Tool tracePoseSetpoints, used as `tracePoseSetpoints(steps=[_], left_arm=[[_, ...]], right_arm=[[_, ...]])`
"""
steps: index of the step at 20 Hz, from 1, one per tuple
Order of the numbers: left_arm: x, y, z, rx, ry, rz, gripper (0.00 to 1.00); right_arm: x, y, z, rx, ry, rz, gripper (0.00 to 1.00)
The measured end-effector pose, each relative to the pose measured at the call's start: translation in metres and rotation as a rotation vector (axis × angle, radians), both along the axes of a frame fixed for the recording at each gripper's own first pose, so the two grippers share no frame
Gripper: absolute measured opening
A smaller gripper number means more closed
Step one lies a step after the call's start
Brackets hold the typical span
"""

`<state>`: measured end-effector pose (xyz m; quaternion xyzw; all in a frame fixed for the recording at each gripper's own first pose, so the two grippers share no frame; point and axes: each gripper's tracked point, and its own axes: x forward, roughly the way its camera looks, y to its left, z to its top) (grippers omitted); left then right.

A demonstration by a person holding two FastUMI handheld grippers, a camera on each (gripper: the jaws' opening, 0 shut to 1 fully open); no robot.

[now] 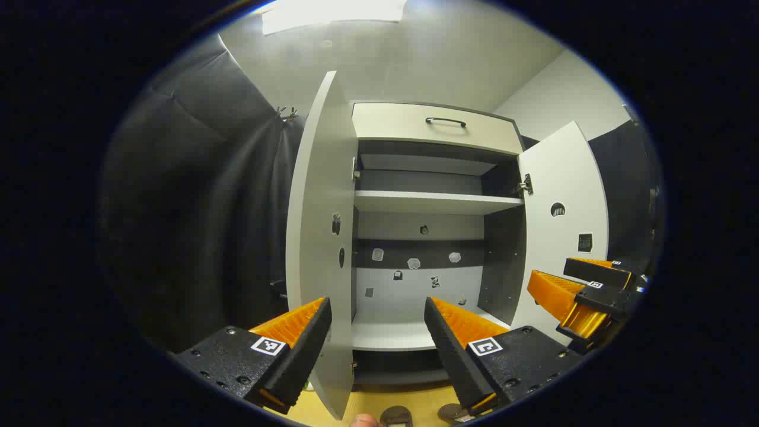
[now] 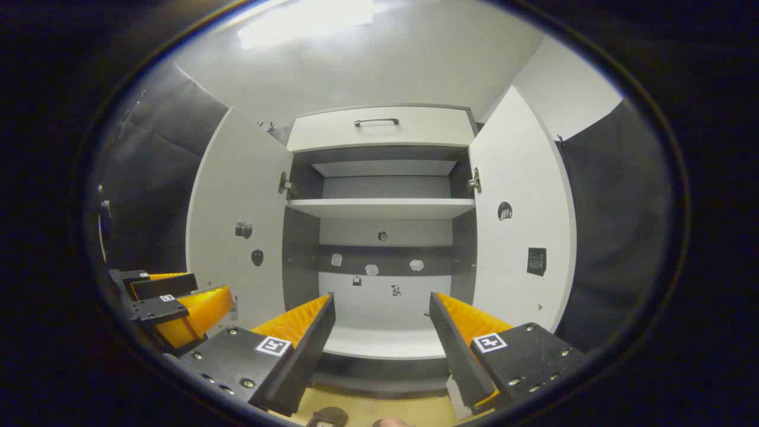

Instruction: Grab one shoe with the right hand and put it into the shoe cabinet, grab the other shoe with the left hand and put it into the shoe cabinet; then close the right door with the right hand and the left door with the left hand.

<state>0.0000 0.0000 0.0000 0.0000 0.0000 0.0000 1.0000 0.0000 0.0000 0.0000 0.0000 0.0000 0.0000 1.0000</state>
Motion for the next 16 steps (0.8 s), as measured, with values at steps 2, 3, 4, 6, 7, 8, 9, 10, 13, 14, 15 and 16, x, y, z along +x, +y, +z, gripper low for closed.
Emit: tracePoseSetpoints(steps=[2,3,4,6,7,8,9,10,13,14,15,16], left_arm=[[-0.002,-0.003,0.001,-0.003,0.0,0.002,0.92],[-0.003,-0.005,0.002,-0.007,-0.001,0.001,0.96],[-0.003,-0.007,0.002,-0.01,-0.003,0.001,0.96],[-0.005,-0.01,0.004,-0.012,-0.008,0.002,0.96],[-0.005,-0.011,0.005,-0.011,-0.01,0.002,0.96],[-0.006,-0.013,0.005,-0.01,-0.01,0.003,0.96],[-0.007,-0.014,0.006,-0.009,-0.012,0.002,0.96],[-0.007,-0.017,0.005,-0.008,-0.01,0.0,0.96],[-0.008,-0.019,0.005,-0.005,-0.007,0.002,0.96],[-0.009,-0.019,0.005,-0.004,-0.007,0.005,0.96],[-0.01,-0.018,0.005,-0.005,-0.007,0.011,0.92],[-0.011,-0.016,0.006,-0.006,-0.008,0.017,0.96]], right_arm=[[-0.001,-0.002,-0.001,0.001,0.0,0.002,0.93],[-0.001,-0.002,-0.001,0.003,0.0,0.005,0.94],[-0.003,-0.004,-0.001,0.003,0.0,0.006,0.94],[-0.005,-0.006,0.0,0.002,-0.001,0.01,0.94],[-0.006,-0.007,0.001,0.002,-0.003,0.01,0.94],[-0.007,-0.007,0.001,0.003,-0.002,0.013,0.94],[-0.007,-0.008,0.001,0.005,-0.002,0.018,0.94],[-0.007,-0.009,0.002,0.006,-0.002,0.019,0.94],[-0.008,-0.01,0.002,0.006,0.0,0.024,0.96],[-0.008,-0.011,0.001,0.005,0.0,0.023,0.96],[-0.008,-0.011,-0.001,0.003,0.003,0.023,0.94],[-0.008,-0.011,-0.008,0.002,0.015,0.024,0.93]])
